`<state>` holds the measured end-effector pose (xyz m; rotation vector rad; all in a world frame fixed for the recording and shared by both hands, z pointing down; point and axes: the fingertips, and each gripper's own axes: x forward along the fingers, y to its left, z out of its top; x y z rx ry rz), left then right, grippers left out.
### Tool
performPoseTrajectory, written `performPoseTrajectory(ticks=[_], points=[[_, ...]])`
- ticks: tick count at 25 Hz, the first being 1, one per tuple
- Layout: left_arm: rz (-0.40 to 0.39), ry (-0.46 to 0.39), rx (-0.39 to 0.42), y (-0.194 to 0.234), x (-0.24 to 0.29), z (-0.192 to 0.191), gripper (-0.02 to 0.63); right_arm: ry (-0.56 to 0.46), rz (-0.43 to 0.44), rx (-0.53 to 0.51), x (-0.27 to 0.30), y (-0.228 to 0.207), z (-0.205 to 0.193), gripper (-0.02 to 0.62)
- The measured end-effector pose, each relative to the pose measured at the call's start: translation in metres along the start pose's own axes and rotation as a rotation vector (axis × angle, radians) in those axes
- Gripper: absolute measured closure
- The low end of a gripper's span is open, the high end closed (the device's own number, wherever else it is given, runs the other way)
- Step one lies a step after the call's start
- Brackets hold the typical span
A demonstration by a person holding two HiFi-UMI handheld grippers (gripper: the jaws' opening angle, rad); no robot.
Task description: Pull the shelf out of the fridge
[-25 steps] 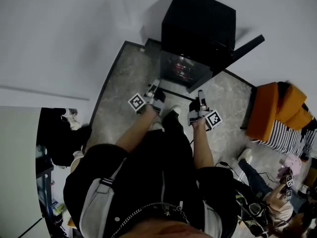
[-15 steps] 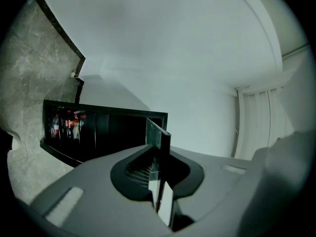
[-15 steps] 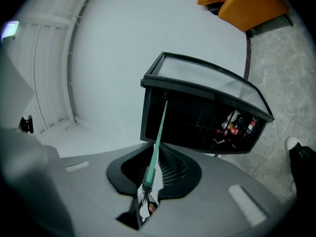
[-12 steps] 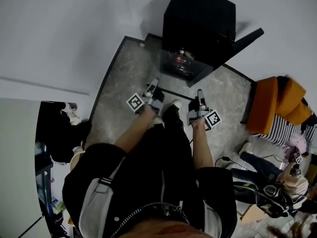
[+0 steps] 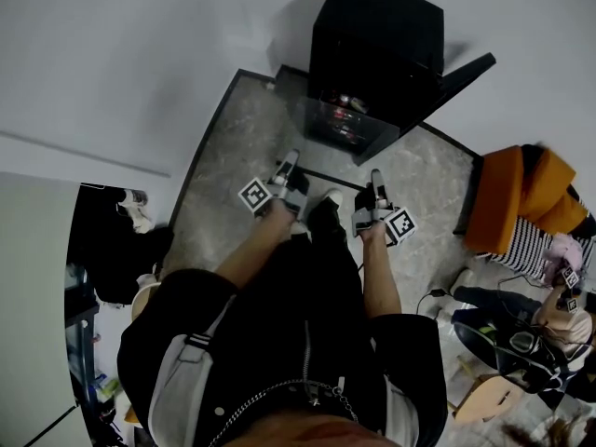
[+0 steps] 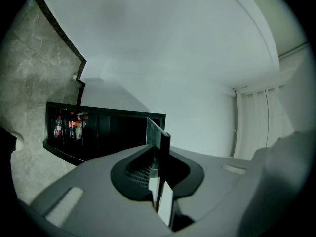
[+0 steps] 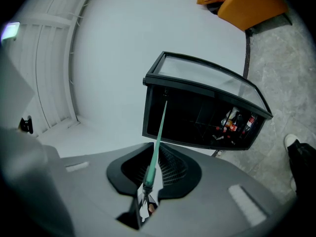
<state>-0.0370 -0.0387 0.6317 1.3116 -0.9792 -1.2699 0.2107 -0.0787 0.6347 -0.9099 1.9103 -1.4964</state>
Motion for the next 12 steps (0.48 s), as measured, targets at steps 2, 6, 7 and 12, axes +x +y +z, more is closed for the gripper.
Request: performPoseTrajectory(ticks=[2,6,7,12], points=[[-0.004,-0.001,-0.003,-0.0026,0.0,-0.0002,0.577,0.001,0.005,0.001,0.0003,0.0011,-0.0006,0.561],[-0.003,-0.004,0.009,-0.0023,-0.0005,0.0012,0.577,0.003,0.004,0.007,0.0015,0.0014,-0.0009,0.561],[0.0,-0.004,0.01,-0.0014,-0.0007,0.0017,0.577,0.004,0.003,0.008,0.0018,0.0015,-0.001,0.561],[0.005,-0.008,-0.002,-0.0025,-0.0007,0.0033,0.577,0.008,-0.009,-0.001,0.0026,0.001,-0.0017,0.561]])
